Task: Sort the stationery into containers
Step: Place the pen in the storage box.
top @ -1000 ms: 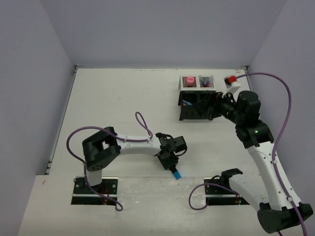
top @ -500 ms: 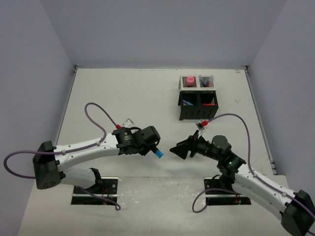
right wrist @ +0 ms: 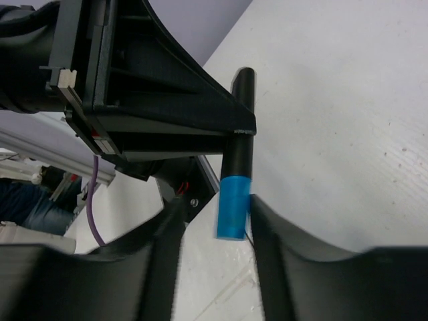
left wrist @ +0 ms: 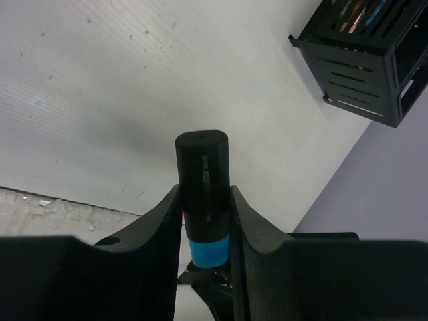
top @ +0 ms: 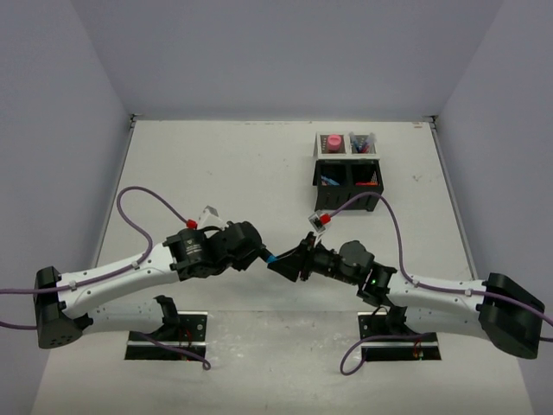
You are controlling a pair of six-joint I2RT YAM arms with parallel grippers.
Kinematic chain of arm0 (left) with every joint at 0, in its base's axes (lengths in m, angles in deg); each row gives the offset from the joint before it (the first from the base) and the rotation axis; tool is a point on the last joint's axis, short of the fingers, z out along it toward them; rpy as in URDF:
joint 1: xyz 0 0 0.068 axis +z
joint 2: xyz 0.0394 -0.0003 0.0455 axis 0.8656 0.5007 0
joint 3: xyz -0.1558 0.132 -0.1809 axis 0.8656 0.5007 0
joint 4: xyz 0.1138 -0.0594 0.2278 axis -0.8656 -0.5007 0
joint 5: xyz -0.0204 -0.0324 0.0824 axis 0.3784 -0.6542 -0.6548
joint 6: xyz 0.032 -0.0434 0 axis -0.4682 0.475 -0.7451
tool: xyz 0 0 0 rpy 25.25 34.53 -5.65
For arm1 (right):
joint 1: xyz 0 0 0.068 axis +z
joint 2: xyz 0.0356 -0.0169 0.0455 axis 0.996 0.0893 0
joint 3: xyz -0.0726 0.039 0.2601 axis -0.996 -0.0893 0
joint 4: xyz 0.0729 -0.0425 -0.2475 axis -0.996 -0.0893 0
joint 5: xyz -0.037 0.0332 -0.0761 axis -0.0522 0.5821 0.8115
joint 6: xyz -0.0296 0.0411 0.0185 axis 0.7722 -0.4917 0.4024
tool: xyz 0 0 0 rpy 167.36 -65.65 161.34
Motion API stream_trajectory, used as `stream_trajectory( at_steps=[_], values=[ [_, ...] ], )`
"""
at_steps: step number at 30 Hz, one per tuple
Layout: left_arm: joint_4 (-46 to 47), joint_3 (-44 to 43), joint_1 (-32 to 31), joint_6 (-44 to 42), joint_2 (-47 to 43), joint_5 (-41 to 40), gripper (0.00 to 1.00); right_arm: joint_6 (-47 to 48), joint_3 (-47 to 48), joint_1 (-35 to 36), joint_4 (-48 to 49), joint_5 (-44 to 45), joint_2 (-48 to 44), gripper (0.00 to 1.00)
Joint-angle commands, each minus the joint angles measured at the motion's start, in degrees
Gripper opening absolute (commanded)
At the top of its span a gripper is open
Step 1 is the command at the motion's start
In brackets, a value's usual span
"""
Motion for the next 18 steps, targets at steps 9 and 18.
stream_trajectory(
  at_steps=[9, 18],
  values=[
    [4.23, 4.07, -0.22, 0.38, -5.7, -3.59, 0.0, -0.22, 6.36, 1.75, 5.34, 3.45, 4.29, 0.18],
    [9.9, 4.02, -0.13, -10.15, -8.15, -9.06, 0.95, 3.24, 10.14, 1.13, -13.24, 12.47, -2.4, 0.0]
  ],
)
